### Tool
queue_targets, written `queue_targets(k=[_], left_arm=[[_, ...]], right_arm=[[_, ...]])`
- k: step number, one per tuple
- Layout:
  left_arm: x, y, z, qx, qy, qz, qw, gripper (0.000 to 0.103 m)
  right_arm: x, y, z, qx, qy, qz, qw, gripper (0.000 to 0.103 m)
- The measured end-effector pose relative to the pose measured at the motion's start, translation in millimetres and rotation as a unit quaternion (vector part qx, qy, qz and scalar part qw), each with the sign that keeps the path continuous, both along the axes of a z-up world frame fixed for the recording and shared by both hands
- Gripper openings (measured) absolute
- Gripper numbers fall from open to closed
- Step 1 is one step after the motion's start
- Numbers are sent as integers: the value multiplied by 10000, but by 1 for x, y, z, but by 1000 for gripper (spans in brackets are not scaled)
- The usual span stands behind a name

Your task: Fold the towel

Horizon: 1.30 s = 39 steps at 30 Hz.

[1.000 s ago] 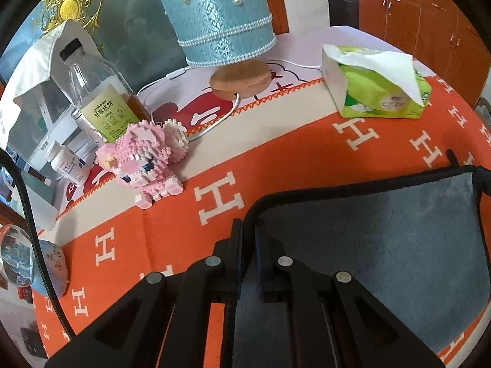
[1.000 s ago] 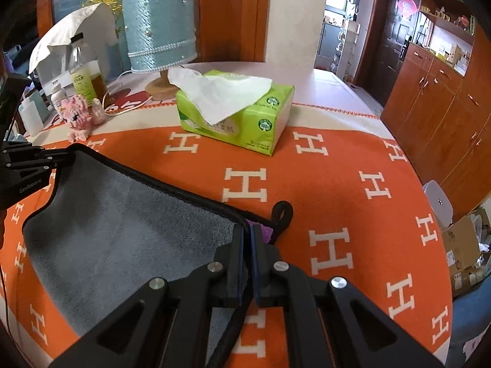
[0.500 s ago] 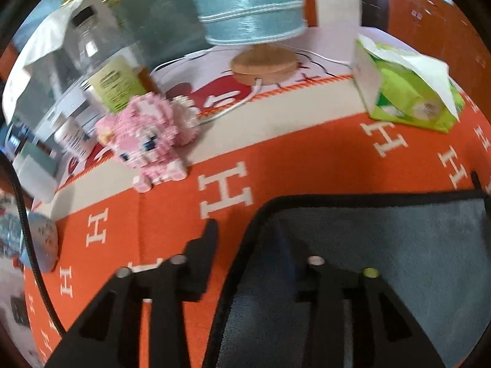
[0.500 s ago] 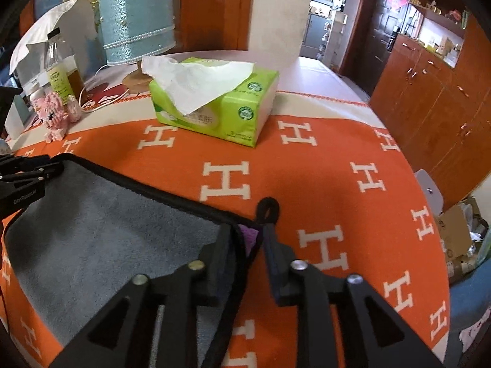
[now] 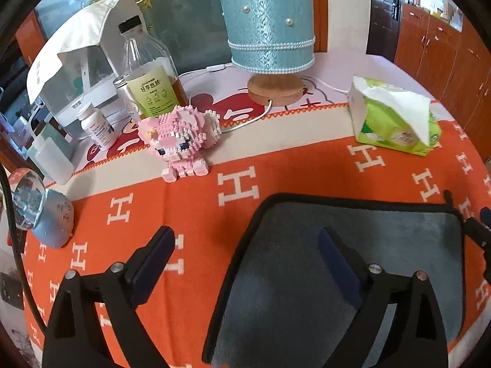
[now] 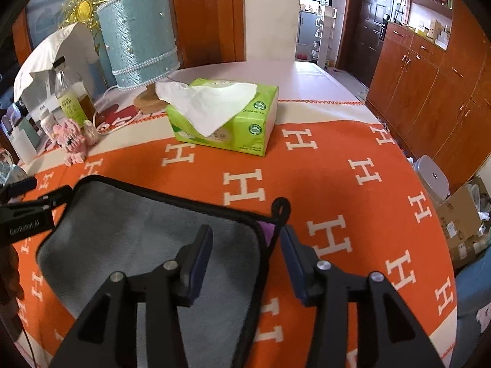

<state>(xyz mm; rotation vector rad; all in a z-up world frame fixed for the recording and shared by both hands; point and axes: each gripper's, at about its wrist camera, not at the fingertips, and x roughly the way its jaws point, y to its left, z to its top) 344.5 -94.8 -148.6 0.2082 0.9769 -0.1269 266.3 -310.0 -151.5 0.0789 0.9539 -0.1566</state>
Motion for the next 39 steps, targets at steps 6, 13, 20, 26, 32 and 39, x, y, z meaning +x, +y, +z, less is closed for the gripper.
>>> queue_targets(k=[6,13,20,26,32,39], left_arm=[[-23,7,20,-249,-190,42,9995,102],[-57,27,35,-595,-193,273,9977,102],[-95,49,46,-780,-313,583,9948,102],[-128,68,61,-856,-559,773,9918,102],[-156,81,73,-891,-731,828,9899,102],[-182,81,81,-856,-669,611,9922,102]], right_arm=[[-13,20,17,119,-206,88,9997,64],[-30,49,33,30,-421,353,9985,91],[-52,76,44,-47,-563,534,9970,97],[-69,82,50,108,-655,473,9967,103],[-84,83,60,297,-827,486,9949,103],[-103,92,75,443,-1005,626,9920,103]])
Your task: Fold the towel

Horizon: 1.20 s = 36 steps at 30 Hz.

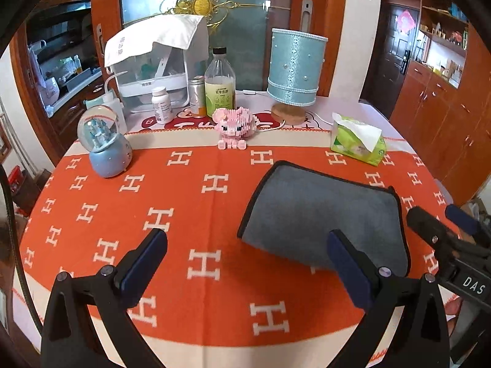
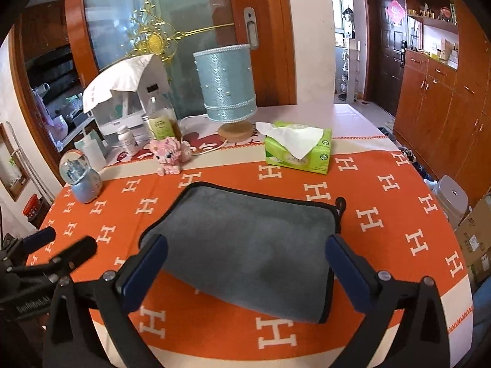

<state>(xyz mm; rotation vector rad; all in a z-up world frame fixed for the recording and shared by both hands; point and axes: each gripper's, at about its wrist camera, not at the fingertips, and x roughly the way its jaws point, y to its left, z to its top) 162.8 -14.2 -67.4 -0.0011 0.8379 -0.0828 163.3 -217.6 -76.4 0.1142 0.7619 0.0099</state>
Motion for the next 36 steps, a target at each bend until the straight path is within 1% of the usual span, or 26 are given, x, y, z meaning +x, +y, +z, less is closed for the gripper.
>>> queue_targets(k=[4,8,16,19,23,28,33,36], left_arm=[[-20,4,8,52,-134,128,9998,102],[-44,12,17,-13,-206,257,9995,102],[-88,32,30,-4,-164,645,9978,102],[-104,36,35,3,-142,607,9981,102],[-122,36,42,12,-81,496,9987,102],[-139,35,49,-14,-22,402,9992,102],[-147,36,57,-41,-17,566,9984,102],[-148,33,61,-48,13,533,9986,102]], right_arm=[[-15,11,10,-43,-118,119,9999,103],[-32,23,18,-125,-158,255,9995,103],[-68,38,29,-252,-101,381,9989,103],[-82,42,32,-305,-53,427,9986,103],[-100,46,35,-501,-59,392,9980,103],[-116,43,39,-348,33,444,9984,103],[-128,44,43,-380,113,442,9982,103],[-134,44,47,-365,103,429,9984,103]])
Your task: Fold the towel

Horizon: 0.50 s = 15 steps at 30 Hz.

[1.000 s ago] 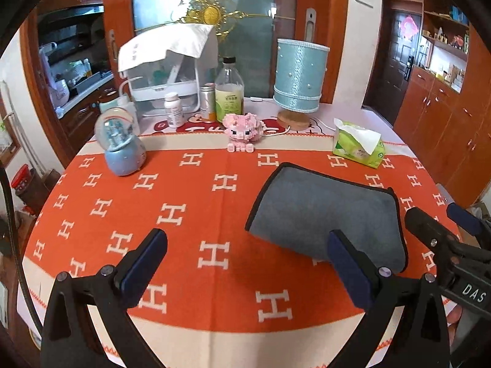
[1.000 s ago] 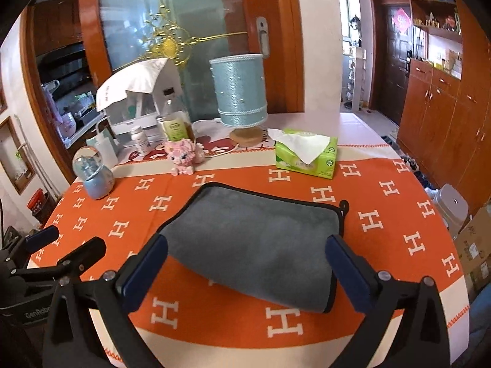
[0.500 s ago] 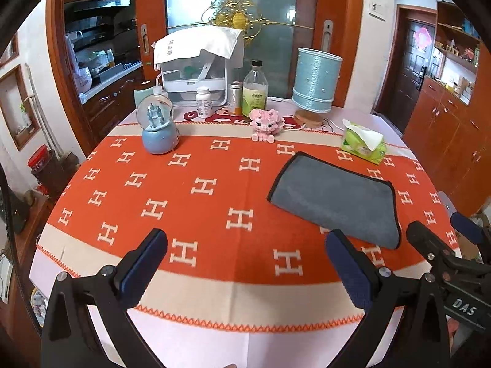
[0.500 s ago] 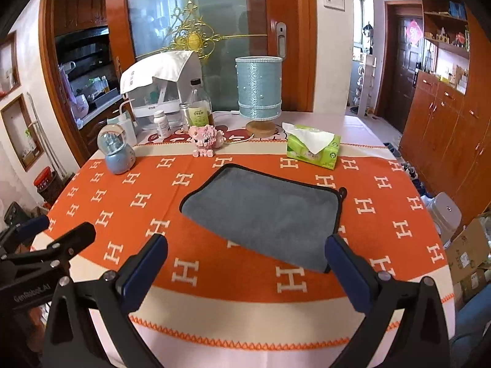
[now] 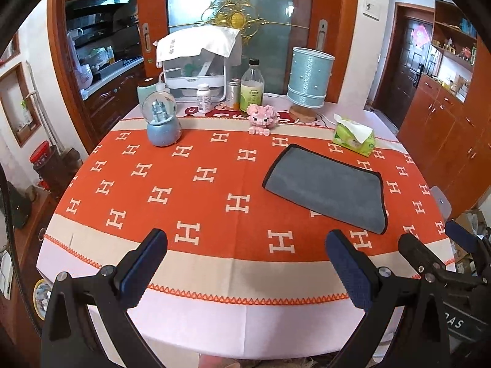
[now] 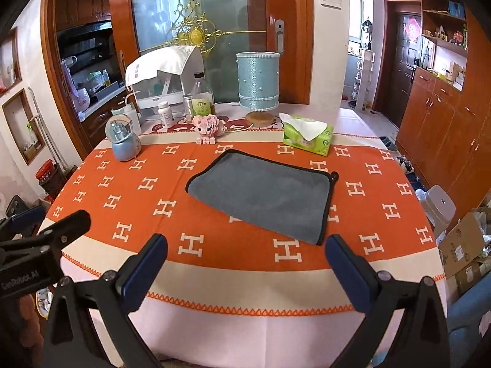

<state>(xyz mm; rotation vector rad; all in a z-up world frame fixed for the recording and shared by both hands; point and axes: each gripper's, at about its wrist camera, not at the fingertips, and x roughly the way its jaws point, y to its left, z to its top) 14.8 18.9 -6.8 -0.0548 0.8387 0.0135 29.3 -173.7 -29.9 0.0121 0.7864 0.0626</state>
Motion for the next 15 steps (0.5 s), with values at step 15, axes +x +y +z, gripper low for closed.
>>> queue_targets(k=[15], left_arm=[[-5,-4,11,100,-179,23,9998,102]], right_arm=[[-8,-2,13,0,-40,-142,9999,103]])
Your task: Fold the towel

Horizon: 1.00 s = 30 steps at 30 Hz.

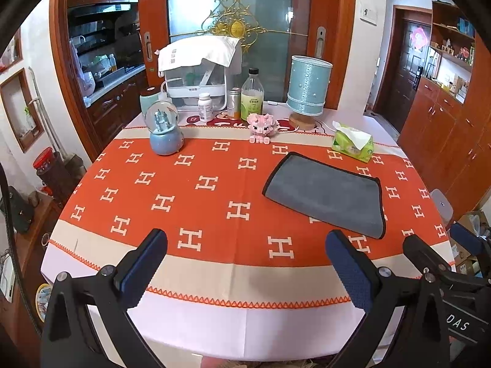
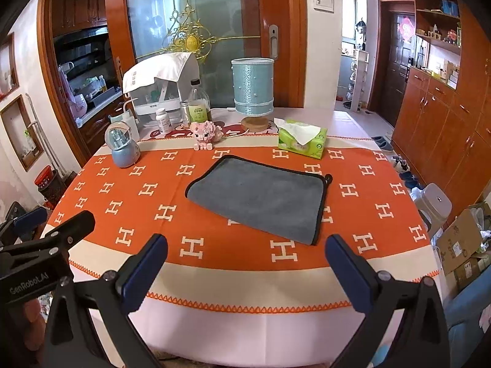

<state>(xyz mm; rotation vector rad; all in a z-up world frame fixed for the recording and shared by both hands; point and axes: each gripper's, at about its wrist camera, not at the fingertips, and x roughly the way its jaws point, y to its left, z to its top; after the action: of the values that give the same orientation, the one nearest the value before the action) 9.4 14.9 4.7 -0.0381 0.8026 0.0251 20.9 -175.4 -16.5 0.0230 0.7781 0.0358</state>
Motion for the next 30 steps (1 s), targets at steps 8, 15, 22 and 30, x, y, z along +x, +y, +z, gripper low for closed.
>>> queue_targets(k=[8,15,22,30], left_arm=[[-1,-4,0,57,31,-81,9999,102],[-4,-6,1,91,7,-138,9999,102],[-5,-7,1,107,13,-152,9998,102],[-6,-7,1,126,2,-152,9998,102]], right_arm=[[-4,0,3,-42,-42,-25,10000,103],[-6,-1,6,-62,-72,-51,9999,103],[-8,0,11,-139,-107,-67,9998,103],[-9,0,13,-172,-131,-84,9997,103]])
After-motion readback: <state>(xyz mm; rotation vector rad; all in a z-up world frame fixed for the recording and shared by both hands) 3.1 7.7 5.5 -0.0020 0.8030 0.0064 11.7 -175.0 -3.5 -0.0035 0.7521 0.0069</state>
